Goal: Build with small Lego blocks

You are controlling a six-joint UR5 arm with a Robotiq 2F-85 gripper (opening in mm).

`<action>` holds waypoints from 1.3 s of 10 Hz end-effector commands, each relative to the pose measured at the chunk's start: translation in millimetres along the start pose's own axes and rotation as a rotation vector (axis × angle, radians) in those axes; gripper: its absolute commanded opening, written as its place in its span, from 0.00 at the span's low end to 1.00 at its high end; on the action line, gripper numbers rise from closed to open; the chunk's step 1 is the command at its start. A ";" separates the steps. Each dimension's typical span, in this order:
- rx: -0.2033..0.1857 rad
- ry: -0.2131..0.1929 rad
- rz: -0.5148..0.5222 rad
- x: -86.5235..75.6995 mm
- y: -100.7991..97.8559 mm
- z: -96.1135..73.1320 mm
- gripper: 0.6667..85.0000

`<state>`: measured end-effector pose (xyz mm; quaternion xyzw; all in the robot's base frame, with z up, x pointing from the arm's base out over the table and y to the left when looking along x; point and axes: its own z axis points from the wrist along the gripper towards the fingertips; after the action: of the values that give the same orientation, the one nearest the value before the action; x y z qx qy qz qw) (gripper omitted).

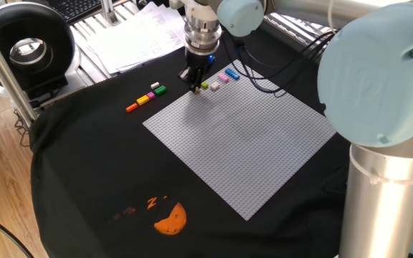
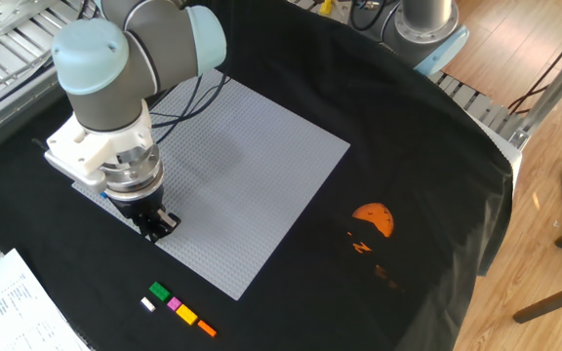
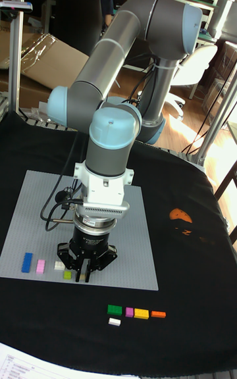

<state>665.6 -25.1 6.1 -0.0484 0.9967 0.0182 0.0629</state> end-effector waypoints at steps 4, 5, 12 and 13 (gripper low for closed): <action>-0.001 -0.007 0.009 -1.9 -1.4 -2.0 0.11; 0.001 -0.008 0.009 -2.3 -1.9 -1.2 0.11; -0.003 -0.015 0.014 -4.2 -0.9 -1.3 0.10; -0.010 -0.016 0.016 -4.4 1.0 -1.3 0.10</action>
<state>668.6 -26.6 6.4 -0.0462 0.9965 0.0153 0.0685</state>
